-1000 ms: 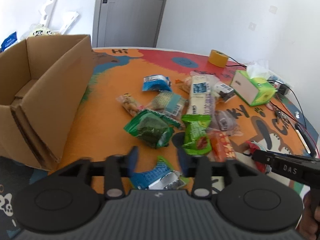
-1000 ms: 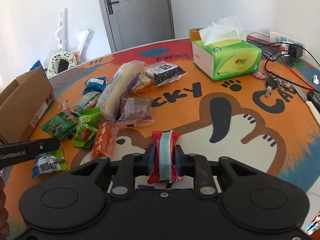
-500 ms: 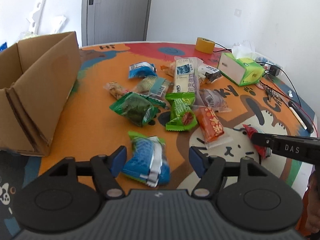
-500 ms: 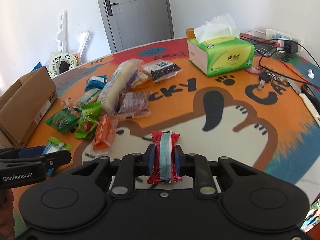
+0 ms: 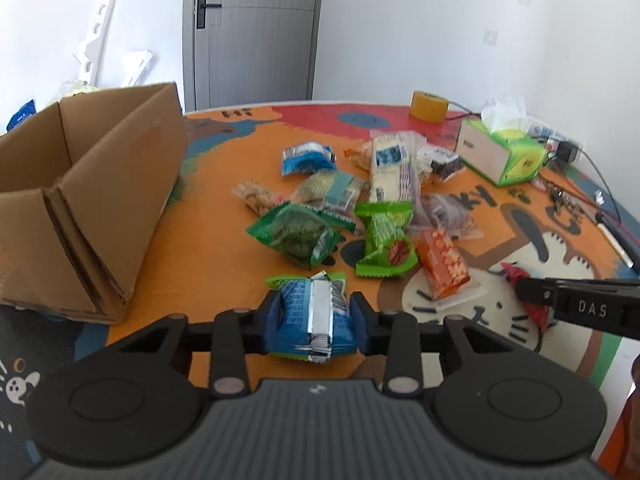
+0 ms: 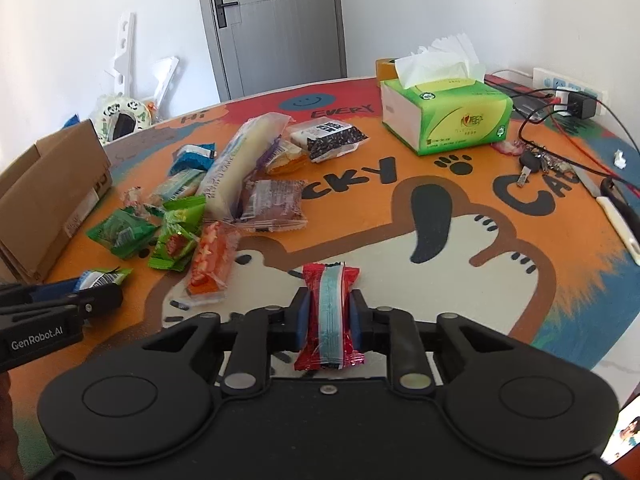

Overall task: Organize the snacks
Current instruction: 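Carry the blue packet into the cardboard box and open the left gripper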

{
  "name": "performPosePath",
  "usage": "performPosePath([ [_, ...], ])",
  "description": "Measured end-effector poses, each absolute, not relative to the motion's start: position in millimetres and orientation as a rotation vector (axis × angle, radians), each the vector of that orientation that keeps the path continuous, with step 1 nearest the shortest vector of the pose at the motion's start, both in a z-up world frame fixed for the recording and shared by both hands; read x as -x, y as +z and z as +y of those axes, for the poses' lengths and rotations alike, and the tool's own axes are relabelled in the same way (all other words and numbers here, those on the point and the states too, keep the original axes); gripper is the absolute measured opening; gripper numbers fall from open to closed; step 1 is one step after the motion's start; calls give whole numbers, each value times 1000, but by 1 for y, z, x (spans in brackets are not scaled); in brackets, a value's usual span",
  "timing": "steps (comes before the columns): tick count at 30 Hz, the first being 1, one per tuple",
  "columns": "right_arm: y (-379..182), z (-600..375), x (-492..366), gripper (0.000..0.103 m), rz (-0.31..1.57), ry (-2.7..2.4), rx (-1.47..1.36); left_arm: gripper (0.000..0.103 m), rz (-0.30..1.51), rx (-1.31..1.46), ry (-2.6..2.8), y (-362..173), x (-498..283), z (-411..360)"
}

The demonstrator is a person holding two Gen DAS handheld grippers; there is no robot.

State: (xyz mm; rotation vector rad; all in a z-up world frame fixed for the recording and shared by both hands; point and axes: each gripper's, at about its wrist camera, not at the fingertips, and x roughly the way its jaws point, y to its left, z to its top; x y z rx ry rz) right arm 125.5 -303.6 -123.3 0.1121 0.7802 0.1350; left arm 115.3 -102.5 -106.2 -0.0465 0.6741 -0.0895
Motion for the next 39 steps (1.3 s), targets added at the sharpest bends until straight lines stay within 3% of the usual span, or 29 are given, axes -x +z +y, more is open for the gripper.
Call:
performPosePath([
  [39, -35, -212, -127, 22, 563, 371, -158, 33, 402, 108, 38, 10, -100, -19],
])
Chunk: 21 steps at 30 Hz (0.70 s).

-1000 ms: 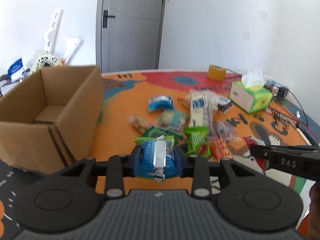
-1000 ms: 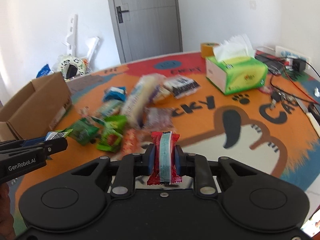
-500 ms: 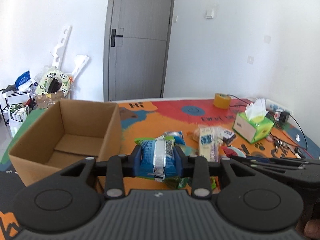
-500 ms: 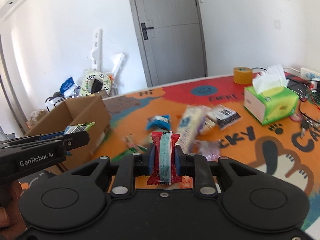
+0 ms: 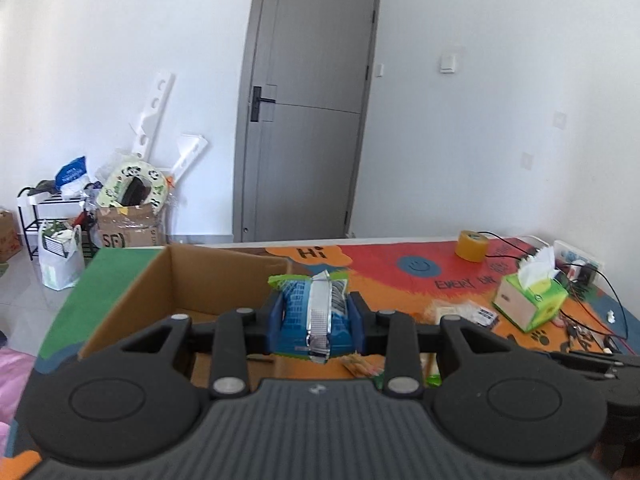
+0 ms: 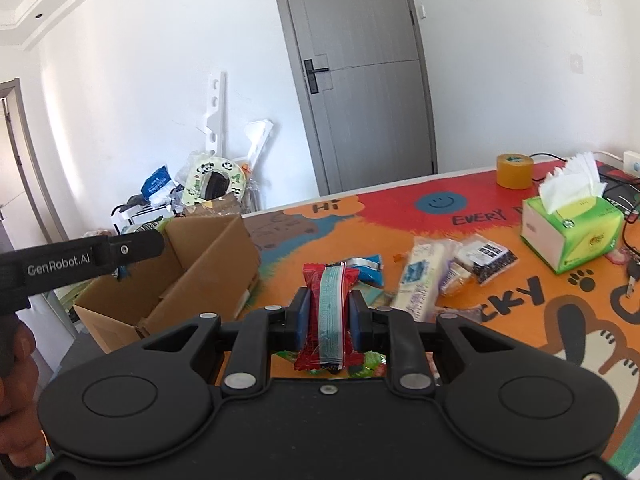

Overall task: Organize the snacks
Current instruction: 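Carry the blue packet into the cardboard box and open the left gripper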

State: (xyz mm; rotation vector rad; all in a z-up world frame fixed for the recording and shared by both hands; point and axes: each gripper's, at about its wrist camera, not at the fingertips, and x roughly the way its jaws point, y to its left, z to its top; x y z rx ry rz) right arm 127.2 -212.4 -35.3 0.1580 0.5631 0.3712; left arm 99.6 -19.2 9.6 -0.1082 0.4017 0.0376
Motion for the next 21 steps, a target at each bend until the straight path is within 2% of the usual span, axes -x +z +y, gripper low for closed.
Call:
performPosePath([
  [21, -20, -151, -148, 22, 549, 480, -165, 33, 447, 142, 123, 2, -121, 45],
])
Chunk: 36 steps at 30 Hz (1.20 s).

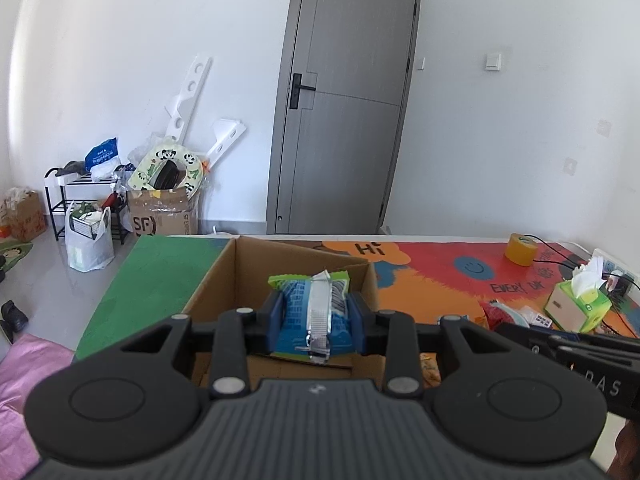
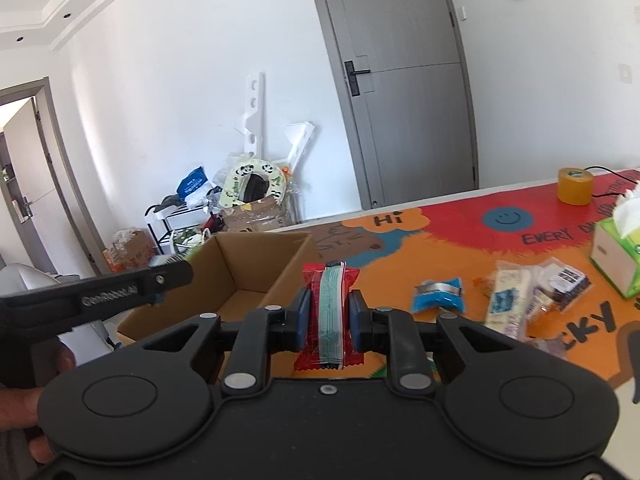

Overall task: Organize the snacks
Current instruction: 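Carry the blue packet into the cardboard box and open the left gripper, then withdraw the left gripper from the box back to the snack pile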

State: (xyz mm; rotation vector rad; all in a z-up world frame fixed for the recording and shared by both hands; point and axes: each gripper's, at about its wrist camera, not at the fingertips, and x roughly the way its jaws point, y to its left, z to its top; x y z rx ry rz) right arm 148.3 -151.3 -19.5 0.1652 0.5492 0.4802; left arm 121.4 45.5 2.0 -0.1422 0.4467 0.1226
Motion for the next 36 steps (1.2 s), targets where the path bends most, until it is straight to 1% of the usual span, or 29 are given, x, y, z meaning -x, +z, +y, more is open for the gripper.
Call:
performPosePath([
  [13, -16, -99, -165, 22, 557, 532, -155, 34, 494, 154, 197, -11, -133, 78],
  [15, -17, -91, -167, 22, 560, 546, -157, 42, 491, 133, 217, -9, -130, 81],
  [25, -22, -65, -176, 22, 586, 608, -194, 58, 450, 176, 278, 11, -104, 106],
  [27, -22, -61, -178, 22, 590, 620, -208, 67, 440, 181, 297, 13, -99, 110],
  [28, -21, -58, -177, 25, 587, 631, -211, 69, 436, 184, 303, 14, -97, 112],
  [29, -21, -58, -177, 27, 583, 644, -211, 75, 432, 188, 306, 14, -95, 113],
  [30, -20, -58, -175, 39, 576, 653, -206, 81, 429, 193, 306, 14, -93, 114],
  [31, -20, -59, -174, 51, 576, 656, -204, 83, 427, 200, 305, 14, -91, 114],
  [33, -18, -65, -170, 54, 564, 644, -214, 86, 424, 219, 306, 12, -90, 112],
  [36, -19, -79, -167, 55, 574, 623, -218, 90, 424, 228, 309, 10, -91, 108],
])
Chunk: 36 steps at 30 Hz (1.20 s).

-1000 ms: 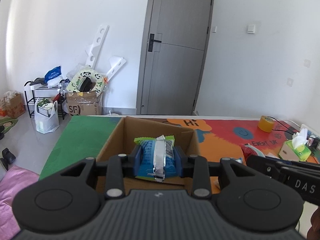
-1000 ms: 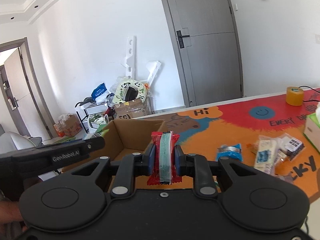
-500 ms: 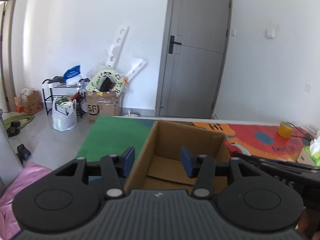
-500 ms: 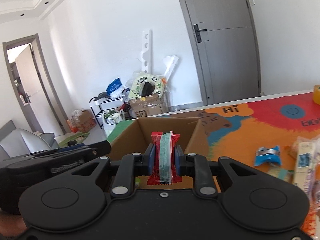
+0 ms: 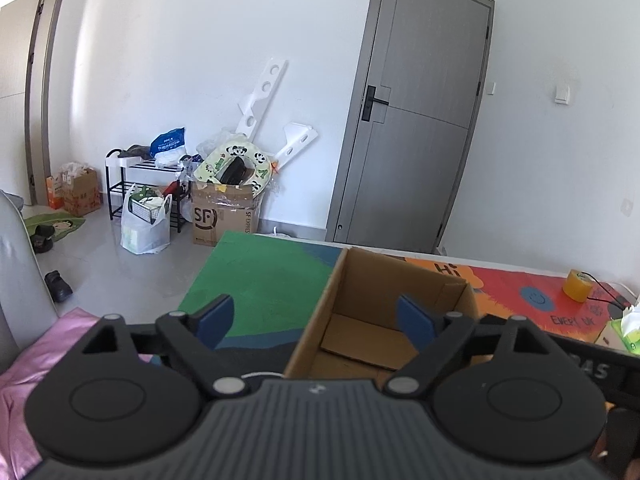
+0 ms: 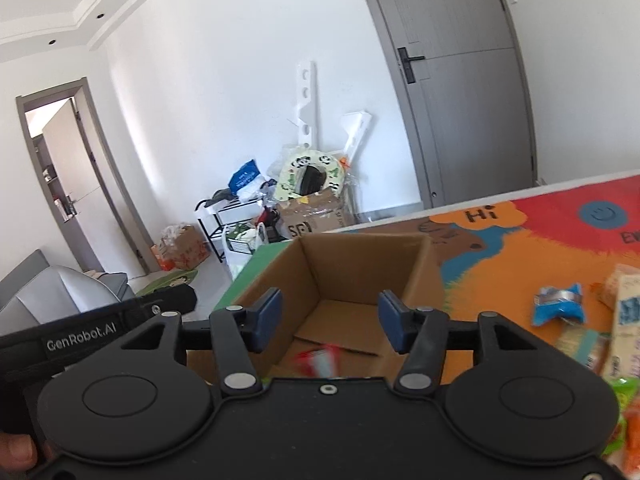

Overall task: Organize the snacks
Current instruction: 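Withdraw the left gripper from the box back to the snack pile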

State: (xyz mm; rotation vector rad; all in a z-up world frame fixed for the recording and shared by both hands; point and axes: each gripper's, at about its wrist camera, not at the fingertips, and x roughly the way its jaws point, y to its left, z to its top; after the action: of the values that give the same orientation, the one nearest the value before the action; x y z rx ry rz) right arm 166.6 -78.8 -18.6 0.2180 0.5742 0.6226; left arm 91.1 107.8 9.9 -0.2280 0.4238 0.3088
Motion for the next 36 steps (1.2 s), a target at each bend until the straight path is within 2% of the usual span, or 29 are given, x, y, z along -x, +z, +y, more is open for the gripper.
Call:
performPosePath([
  [4, -24, -101, -162, 64, 588, 569, -221, 92, 425, 224, 296, 10, -92, 98],
  [12, -28, -144, -149, 74, 581, 496, -241, 96, 414, 196, 251, 12, -87, 69],
  [36, -32, -242, -117, 81, 566, 334, -260, 97, 421, 156, 94, 10, -73, -13],
])
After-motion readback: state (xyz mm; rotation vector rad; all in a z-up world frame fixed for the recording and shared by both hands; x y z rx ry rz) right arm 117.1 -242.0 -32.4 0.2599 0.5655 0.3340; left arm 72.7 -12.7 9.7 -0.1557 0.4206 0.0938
